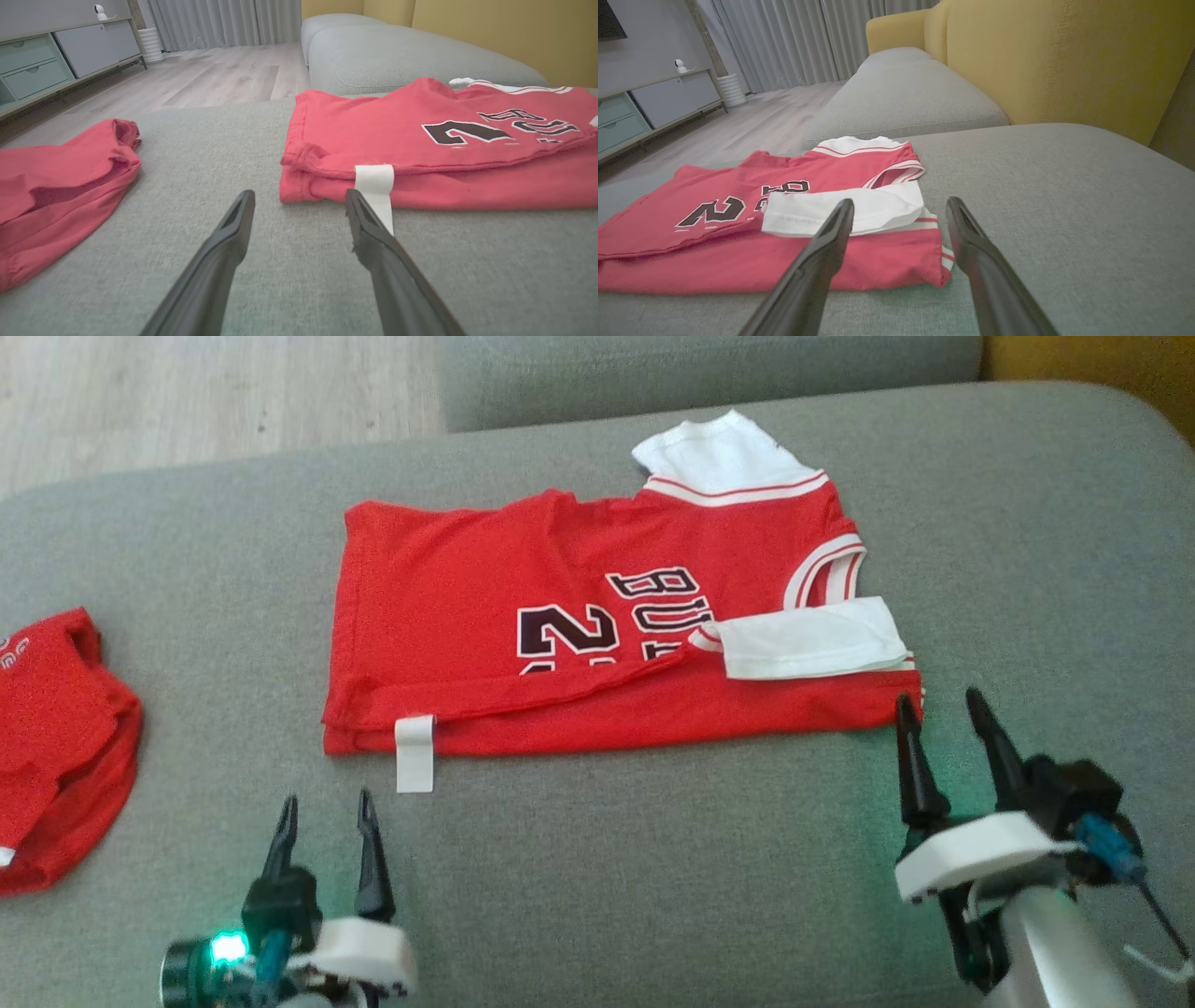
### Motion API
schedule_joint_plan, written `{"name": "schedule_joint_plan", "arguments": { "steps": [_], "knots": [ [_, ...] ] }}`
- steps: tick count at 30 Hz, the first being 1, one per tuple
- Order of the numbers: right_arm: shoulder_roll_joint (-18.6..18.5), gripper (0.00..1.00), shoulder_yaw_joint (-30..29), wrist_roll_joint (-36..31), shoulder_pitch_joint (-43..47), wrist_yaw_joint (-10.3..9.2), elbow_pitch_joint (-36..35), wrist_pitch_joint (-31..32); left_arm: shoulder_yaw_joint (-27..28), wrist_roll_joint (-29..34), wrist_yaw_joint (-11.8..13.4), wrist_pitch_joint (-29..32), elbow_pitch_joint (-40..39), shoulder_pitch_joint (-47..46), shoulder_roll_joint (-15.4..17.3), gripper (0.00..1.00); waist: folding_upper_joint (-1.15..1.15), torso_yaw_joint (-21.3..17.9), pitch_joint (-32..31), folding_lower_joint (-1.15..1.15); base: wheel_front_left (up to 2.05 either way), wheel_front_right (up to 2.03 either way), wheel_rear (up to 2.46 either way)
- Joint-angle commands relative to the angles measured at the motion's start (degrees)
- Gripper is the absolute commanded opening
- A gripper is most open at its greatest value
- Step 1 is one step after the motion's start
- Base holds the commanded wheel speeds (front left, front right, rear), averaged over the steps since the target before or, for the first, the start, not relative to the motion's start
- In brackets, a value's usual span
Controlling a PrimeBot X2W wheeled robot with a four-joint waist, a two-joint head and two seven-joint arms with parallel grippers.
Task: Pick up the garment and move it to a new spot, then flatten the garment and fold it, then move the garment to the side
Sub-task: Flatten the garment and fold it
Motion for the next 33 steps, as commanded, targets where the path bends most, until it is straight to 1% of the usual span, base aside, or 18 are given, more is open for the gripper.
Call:
{"name": "schedule_joint_plan", "arguments": {
  "steps": [1,6,13,17,24,28,33],
  "knots": [
    [0.4,1.00,1.2,-0.5,-0.1,0.20,-1.2,-0.6,2.2,0.6,0.4,-0.3,-1.3,-0.2,0.8,1.00,0.00,-0.1,-1.0,0.01,0.00,0.00,0.00],
    [0.5,1.00,2.3,0.6,1.5,0.20,-0.5,-0.6,3.1,0.4,0.4,-0.3,-1.3,1.7,0.7,1.00,0.00,0.0,-2.0,0.01,0.00,0.00,0.00],
    [0.5,1.00,3.2,1.4,1.3,0.20,-0.1,-0.6,3.3,0.4,-0.3,-0.3,-1.2,0.9,0.6,1.00,0.00,0.1,-1.5,0.01,0.00,0.00,0.00],
    [0.5,1.00,4.0,1.1,0.2,0.20,-0.4,-0.6,3.2,0.8,-0.9,-0.3,-0.6,-1.3,0.6,1.00,0.00,-0.1,0.2,0.01,0.00,0.00,0.00],
    [0.5,1.00,4.4,1.3,-2.0,0.20,-1.0,-0.6,4.8,0.1,-3.2,-0.3,2.0,-7.7,0.6,1.00,0.00,-0.8,5.1,0.01,0.00,0.00,0.00],
    [0.5,1.00,4.7,1.6,-2.8,0.20,-1.3,-0.6,6.1,0.0,-4.2,-0.3,4.8,-10.2,0.6,1.00,0.00,-1.3,6.6,0.01,0.00,0.00,0.00],
    [0.5,1.00,4.8,1.9,-3.9,0.20,-1.6,-0.6,7.9,-0.2,-5.0,-0.3,8.4,-12.4,0.6,1.00,0.00,-2.1,8.1,0.01,0.00,0.00,0.00]
  ]
}}
